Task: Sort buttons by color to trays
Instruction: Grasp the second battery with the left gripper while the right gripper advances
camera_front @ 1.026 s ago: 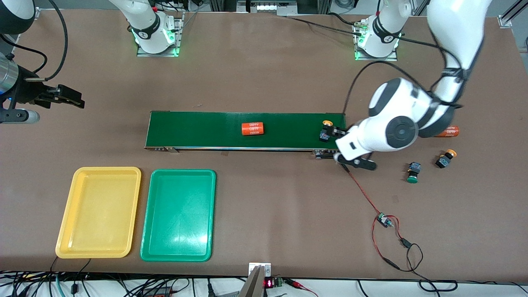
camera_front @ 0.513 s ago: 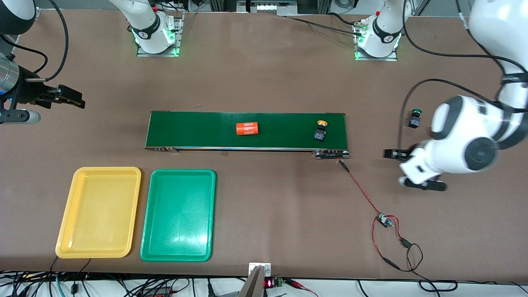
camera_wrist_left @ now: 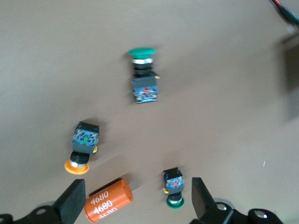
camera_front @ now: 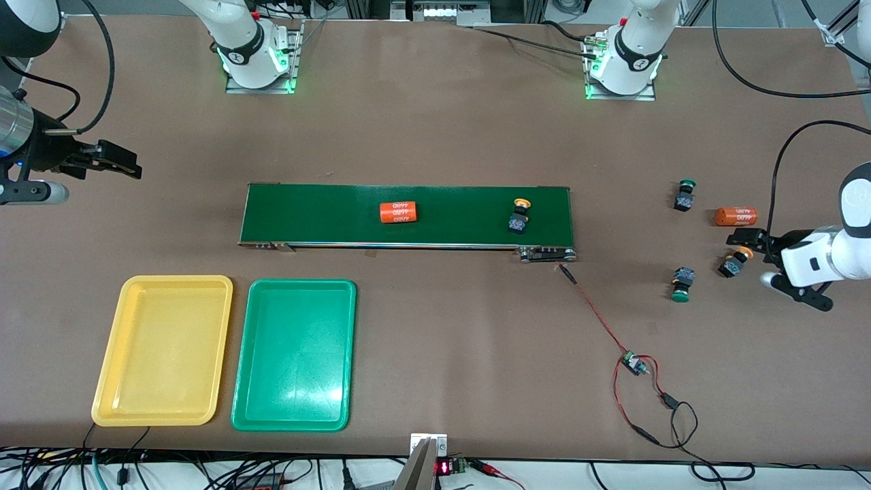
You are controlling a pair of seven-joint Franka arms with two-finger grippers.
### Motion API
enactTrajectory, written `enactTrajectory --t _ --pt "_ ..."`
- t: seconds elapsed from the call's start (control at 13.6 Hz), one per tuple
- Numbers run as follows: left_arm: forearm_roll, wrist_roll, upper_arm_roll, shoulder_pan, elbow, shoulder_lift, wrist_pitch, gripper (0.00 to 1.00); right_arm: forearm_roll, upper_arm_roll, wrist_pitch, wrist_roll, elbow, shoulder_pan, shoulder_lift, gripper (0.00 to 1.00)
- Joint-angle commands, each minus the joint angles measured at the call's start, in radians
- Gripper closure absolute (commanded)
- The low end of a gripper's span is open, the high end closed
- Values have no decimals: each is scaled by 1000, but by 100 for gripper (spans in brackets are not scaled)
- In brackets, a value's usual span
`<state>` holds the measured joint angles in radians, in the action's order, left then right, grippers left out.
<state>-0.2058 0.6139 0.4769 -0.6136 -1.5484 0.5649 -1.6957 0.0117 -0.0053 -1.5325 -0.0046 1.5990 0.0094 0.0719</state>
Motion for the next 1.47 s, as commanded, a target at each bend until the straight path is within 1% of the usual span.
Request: enactTrajectory --t 0.0,0.15,0.29,0.37,0.51,0.59,0.73,0.81,0.95,1.17,1.25,1.39 --pt "-20 243 11 -2 13 6 33 0 7 5 32 15 12 3 -14 0" --pt "-18 402 9 3 4 9 42 0 7 5 43 14 44 1 -35 0" --pt "-17 519 9 -5 2 47 44 0 8 5 31 12 119 0 -81 0" --pt "-15 567 3 -11 -10 58 36 0 10 4 14 12 156 -2 -108 0" --pt "-18 590 -11 -21 -54 49 24 0 11 4 -23 12 225 0 -158 0" --pt "-18 607 -12 -38 -91 37 -4 0 11 4 -53 12 277 0 -190 0" --pt "-12 703 -12 -87 -186 6 -94 0 11 4 -116 12 367 0 -256 0" --pt "-10 713 -12 -104 -232 -17 -128 0 11 4 -135 12 390 0 -273 0" --pt "-18 739 -14 -112 -274 -52 -137 0 13 4 -155 12 424 0 -294 0" --pt "-20 845 -15 -132 -363 -106 -151 0 13 4 -193 12 489 0 -337 0" --pt "-20 906 -14 -143 -396 -126 -172 0 13 4 -196 12 495 0 -342 0" --pt "-17 1079 -14 -170 -476 -167 -278 0 13 4 -199 14 495 1 -342 0"
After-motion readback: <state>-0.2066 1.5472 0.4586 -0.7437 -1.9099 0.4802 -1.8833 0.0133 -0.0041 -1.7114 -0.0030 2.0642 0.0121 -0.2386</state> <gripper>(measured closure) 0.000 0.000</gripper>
